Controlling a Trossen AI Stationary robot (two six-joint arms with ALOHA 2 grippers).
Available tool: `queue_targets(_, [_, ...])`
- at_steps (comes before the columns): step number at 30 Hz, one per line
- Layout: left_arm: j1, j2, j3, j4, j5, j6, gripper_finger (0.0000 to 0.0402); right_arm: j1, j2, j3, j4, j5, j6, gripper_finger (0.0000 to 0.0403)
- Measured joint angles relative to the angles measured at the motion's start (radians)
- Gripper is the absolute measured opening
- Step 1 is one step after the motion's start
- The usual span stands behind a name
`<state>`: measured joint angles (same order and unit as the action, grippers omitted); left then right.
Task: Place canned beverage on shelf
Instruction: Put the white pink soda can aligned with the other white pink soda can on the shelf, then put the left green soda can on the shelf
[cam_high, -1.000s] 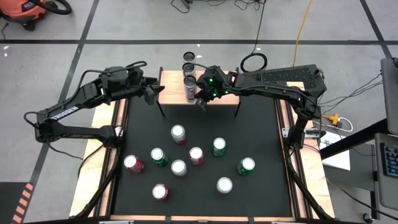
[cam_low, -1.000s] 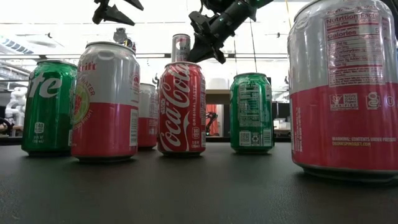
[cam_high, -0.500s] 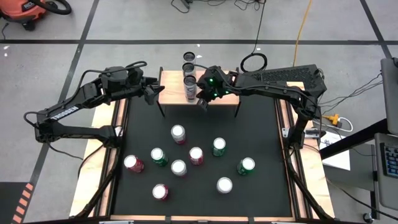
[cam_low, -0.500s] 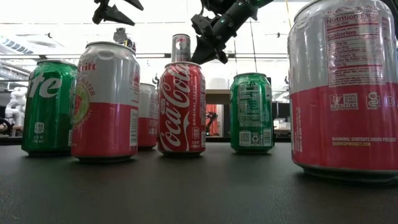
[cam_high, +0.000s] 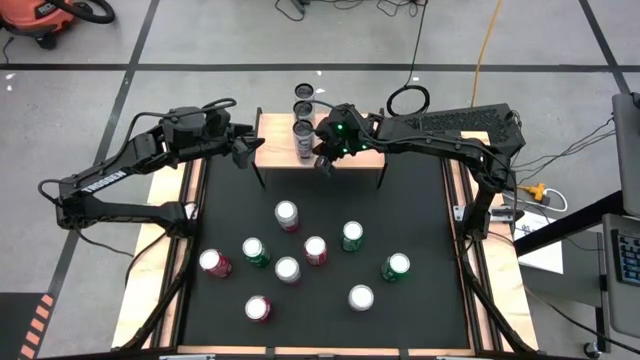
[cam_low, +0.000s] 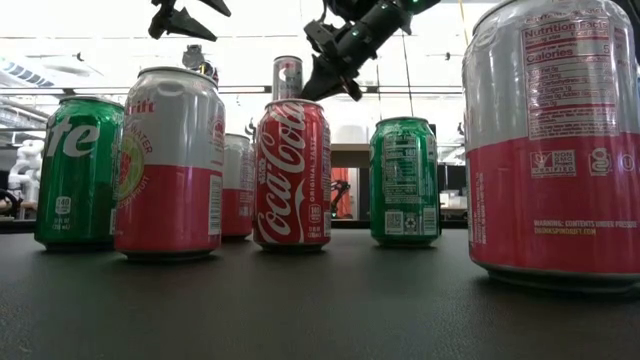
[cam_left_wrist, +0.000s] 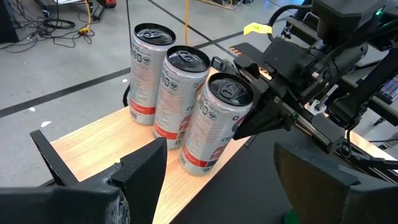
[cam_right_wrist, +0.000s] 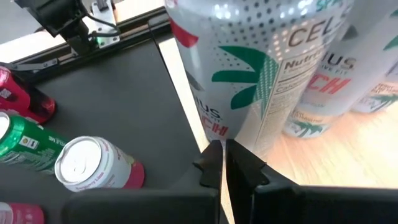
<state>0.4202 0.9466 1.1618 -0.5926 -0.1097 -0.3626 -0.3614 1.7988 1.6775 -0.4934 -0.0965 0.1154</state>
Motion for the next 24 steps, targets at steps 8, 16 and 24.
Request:
queue_targets(8, [0.000, 0.000, 0.000, 0.000, 0.000, -0.009, 0.0297, -0.006, 0.000, 0.000, 0.004, 0.000, 0.000, 0.0000])
queue_targets(16, [0.000, 0.000, 0.000, 0.000, 0.022, -0.034, 0.0297, -0.005, -0.041, -0.001, -0.123, -0.047, 0.051, 0.0000])
queue_targets(24, [-0.033, 0.000, 0.000, 0.000, 0.026, -0.043, 0.0297, 0.054, -0.249, 0.000, -0.275, -0.141, 0.219, 0.0000])
